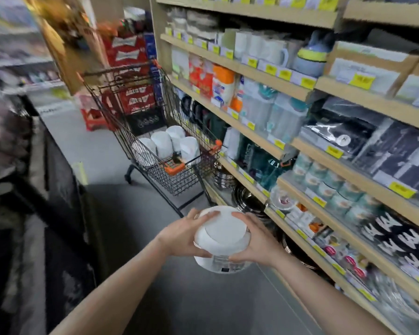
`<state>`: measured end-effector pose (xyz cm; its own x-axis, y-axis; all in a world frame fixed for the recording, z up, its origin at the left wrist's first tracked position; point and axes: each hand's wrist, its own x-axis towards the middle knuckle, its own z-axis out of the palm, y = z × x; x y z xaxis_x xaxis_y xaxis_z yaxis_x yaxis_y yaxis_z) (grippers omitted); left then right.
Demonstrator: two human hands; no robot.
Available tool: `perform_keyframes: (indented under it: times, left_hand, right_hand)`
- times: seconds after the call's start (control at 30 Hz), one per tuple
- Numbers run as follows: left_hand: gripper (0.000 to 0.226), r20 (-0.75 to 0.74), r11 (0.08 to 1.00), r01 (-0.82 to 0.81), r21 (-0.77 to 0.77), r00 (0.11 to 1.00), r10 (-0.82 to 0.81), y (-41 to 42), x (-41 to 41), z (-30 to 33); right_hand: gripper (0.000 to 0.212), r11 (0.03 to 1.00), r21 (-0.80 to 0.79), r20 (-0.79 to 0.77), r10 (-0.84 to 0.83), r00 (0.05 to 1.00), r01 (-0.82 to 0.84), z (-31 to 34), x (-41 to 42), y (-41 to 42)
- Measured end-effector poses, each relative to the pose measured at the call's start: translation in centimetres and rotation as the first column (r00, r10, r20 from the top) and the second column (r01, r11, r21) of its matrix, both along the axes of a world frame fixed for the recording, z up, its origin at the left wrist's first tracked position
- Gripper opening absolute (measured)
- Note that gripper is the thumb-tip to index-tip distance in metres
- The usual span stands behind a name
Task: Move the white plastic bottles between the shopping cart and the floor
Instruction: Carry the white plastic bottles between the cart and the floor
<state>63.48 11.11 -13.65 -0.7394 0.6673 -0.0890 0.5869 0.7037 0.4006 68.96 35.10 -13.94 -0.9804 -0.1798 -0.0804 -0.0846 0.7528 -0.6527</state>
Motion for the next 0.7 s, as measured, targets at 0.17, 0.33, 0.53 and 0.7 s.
perform_keyframes:
  times: [0.17,0.33,0.53,0.7]
  left_hand:
    - [0.107,0.027,0.997,-0.08,-0.003,0.996,0.08,-3.4,-8.3,-0.7]
    - [0.108,0.033,0.985,-0.172,0.011,0.985,0.172,-5.3,-17.2,-0.9]
    - [0.107,0.016,0.964,-0.265,0.004,0.964,0.265,-8.2,-26.4,0.5]
    - [0.104,-0.057,0.965,-0.264,-0.015,0.963,0.262,-11.5,-34.4,1.3]
  right_hand:
    - [0.102,0.996,-0.012,-0.032,0.086,0.996,-0.086,-0.6,-10.1,-3.2]
    - [0.107,0.988,-0.039,-0.028,0.151,0.988,-0.152,-0.6,-20.6,-5.1]
    - [0.103,0.973,-0.034,-0.021,0.228,0.973,-0.229,0.4,-32.1,-8.0]
    - [0.1,0.97,-0.052,-0.064,0.234,0.97,-0.237,0.8,-40.5,-11.0]
